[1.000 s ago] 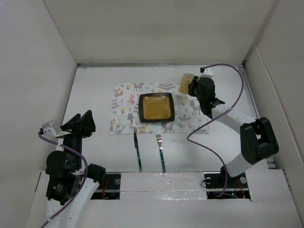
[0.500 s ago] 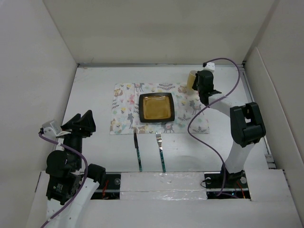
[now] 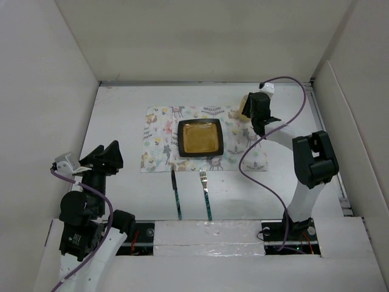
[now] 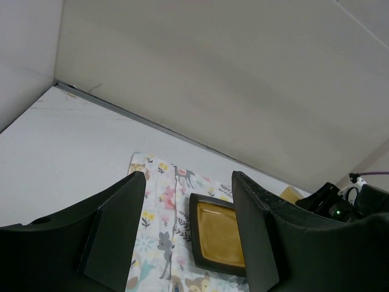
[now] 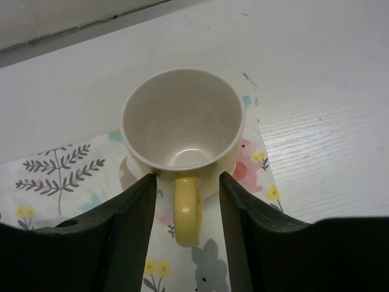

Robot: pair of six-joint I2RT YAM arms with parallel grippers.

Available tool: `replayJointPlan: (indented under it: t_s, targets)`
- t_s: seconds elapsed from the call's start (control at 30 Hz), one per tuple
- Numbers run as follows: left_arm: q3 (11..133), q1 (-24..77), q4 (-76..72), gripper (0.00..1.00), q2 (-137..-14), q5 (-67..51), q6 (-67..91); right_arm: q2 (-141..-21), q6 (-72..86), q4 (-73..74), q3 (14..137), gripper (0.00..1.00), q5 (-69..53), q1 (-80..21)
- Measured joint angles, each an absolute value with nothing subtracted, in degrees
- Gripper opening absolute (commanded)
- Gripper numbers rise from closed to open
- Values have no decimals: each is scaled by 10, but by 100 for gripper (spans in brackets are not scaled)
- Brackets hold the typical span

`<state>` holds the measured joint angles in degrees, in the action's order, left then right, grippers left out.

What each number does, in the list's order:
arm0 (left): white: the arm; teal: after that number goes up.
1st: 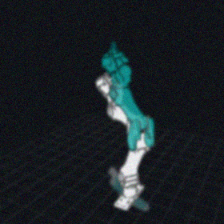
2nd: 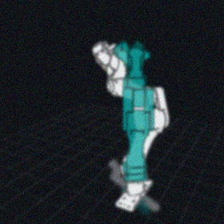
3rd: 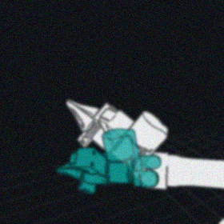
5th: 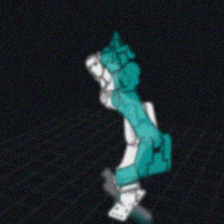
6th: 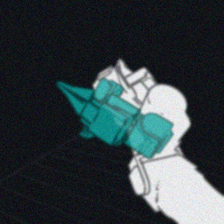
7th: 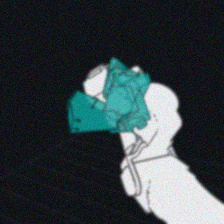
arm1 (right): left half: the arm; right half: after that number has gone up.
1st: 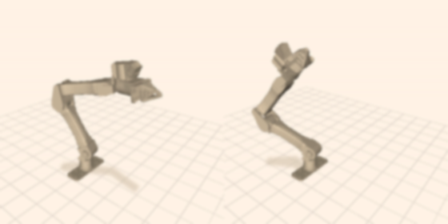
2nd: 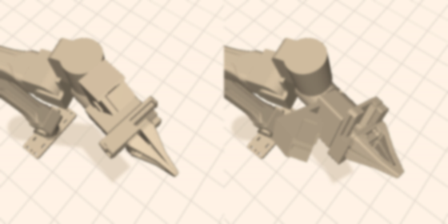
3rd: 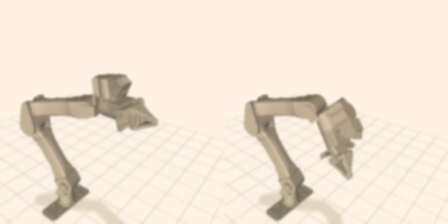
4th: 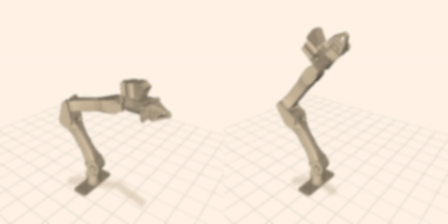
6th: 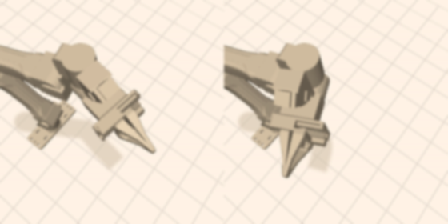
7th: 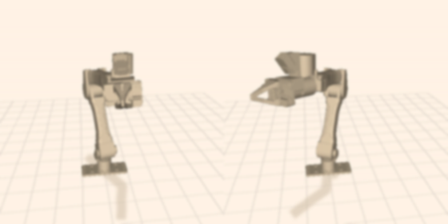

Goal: Set the dinner table for one person

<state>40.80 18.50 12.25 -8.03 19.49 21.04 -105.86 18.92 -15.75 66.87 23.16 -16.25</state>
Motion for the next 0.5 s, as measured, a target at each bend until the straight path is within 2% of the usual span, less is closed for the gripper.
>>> replayJointPlan:
  t_s: [0.4, 0.47, 0.5]
  targets:
    - [408, 185, 123, 56, -80, 195, 210, -965, 207, -121, 640, 59, 241, -172]
    - [408, 185, 123, 52, -80, 195, 211, -936, 213, -109, 628, 57, 248, -179]
    - [408, 185, 123, 46, -80, 195, 211, -919, 216, -105, 620, 48, 251, -185]
